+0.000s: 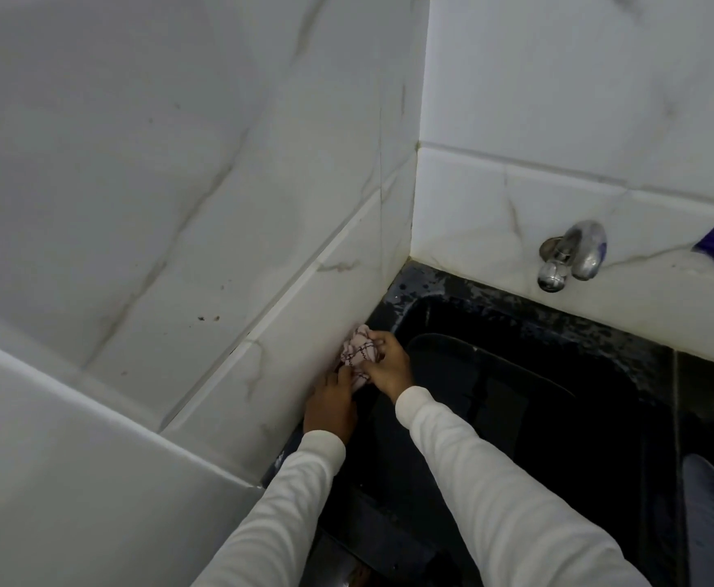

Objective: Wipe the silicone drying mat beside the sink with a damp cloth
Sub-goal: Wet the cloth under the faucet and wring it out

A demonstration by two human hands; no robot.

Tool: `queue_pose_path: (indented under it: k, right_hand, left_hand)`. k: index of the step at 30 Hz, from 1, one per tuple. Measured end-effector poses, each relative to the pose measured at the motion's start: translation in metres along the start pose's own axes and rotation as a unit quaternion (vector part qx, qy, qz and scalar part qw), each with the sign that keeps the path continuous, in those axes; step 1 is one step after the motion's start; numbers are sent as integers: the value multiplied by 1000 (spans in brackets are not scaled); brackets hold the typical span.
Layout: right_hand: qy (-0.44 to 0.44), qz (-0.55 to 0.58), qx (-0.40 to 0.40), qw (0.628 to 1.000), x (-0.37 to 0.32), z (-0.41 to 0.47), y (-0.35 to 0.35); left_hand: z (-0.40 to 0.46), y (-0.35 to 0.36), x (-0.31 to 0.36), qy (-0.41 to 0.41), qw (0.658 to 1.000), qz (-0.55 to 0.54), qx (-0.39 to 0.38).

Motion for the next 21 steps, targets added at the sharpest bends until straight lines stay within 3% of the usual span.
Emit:
queue_pose_path:
  k: [4, 6, 9, 16, 21]
  right_hand:
    - [-54, 22, 5, 998, -35, -17, -43]
    - [-80, 32, 8, 996, -54, -27, -70]
    - [-118, 46, 31, 991, -82, -52, -112]
    - [-190, 99, 69, 974, -131, -125, -195]
    - [-208, 102, 101, 968, -138, -180, -246]
  left_hand:
    - [1, -30, 24, 74, 973, -210, 56]
    - [3, -41, 44, 103, 933, -344, 30]
    - [3, -54, 85, 128, 844, -518, -56]
    - [-9, -81, 190, 210, 709, -642, -200]
    - [-32, -93, 255, 280, 712, -603, -224]
Point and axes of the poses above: each hand's wrist, its own z-axis towards the middle knuckle, its own y-axis out of the palm, x = y × z, the point moved 7 cm from there along z, towards the middle knuckle, and after that the axes turned 12 degrees about -x, right-handed, at the moved point
